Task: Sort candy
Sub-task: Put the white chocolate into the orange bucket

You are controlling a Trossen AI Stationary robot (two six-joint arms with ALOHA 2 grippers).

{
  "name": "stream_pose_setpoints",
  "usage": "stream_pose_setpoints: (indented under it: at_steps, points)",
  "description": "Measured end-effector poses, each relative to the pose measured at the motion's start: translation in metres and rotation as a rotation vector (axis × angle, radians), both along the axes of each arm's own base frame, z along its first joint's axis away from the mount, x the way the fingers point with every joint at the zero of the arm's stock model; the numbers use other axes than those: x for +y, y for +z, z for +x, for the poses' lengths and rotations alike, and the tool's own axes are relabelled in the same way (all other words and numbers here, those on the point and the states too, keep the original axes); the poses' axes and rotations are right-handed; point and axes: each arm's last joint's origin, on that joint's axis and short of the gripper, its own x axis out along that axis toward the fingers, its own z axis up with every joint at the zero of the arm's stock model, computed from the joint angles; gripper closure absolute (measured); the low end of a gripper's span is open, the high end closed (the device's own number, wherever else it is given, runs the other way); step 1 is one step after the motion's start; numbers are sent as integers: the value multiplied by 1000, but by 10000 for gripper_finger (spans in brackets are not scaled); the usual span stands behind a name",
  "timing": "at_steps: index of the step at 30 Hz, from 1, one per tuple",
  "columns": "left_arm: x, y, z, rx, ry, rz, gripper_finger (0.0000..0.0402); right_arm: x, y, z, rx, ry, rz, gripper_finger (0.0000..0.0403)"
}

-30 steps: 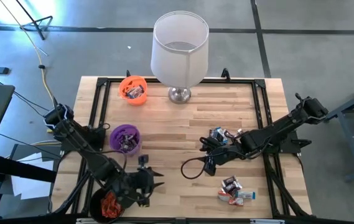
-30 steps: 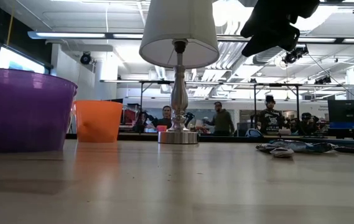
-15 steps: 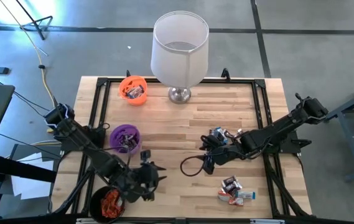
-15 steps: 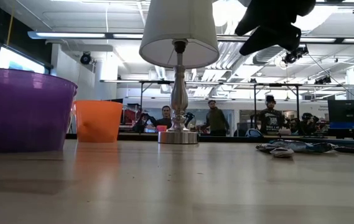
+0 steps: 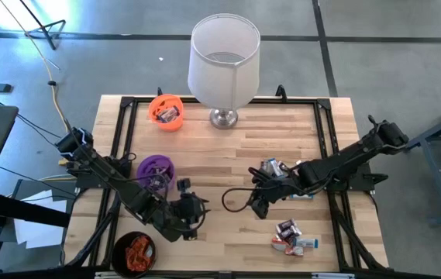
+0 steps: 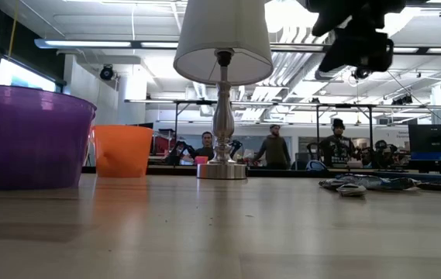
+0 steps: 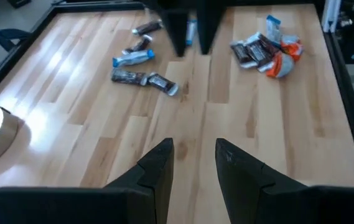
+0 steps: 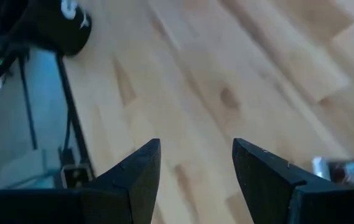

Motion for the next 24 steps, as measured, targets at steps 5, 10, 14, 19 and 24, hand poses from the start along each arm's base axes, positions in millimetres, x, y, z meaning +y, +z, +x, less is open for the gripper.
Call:
stream_pose_setpoints:
  at_steps: [5, 10, 14, 19, 24]
  points:
    - [11, 0, 0, 42, 17, 43, 296, -4, -7, -8, 133, -60, 31, 208]
    - [25, 4, -2, 88, 30, 95, 296, -20, -24, -44, 570, -124, -60, 211]
    - [35, 3, 1, 118, 31, 142, 296, -29, -26, -72, 864, -57, -196, 222]
    - [45, 3, 7, 129, 49, 159, 296, -29, -36, -76, 931, 183, -286, 237]
    - [51, 3, 10, 136, 59, 143, 296, -31, -73, -90, 990, 319, -195, 247]
